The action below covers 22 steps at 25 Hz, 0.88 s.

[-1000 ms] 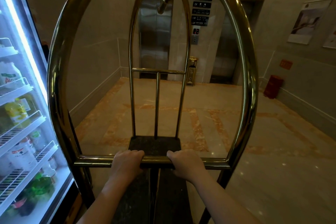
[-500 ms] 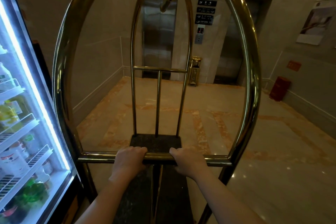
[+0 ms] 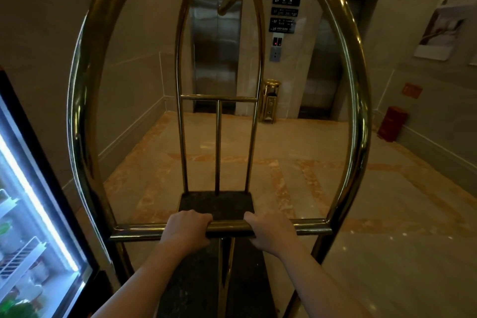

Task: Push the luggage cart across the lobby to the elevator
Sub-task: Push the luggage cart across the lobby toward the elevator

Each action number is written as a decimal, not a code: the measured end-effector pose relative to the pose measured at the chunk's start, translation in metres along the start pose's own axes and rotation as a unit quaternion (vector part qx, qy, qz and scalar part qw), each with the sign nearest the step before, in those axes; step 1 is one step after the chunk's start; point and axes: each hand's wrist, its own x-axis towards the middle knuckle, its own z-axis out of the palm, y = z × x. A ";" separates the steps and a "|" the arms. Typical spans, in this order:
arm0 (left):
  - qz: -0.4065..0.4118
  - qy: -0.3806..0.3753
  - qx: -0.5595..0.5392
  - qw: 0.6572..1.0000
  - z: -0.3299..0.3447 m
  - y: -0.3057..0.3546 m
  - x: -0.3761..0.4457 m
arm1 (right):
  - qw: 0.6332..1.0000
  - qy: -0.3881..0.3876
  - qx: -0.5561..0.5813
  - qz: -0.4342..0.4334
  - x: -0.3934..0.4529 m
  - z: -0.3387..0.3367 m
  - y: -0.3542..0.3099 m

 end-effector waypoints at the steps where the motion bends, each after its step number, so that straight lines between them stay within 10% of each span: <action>1: 0.002 0.000 0.000 1.000 0.001 -0.001 0.007 | 1.000 -0.001 0.001 0.002 0.005 0.001 0.005; 22: -0.091 0.075 0.033 0.992 0.017 -0.031 0.197 | 1.000 -0.023 0.001 0.011 0.172 0.044 0.143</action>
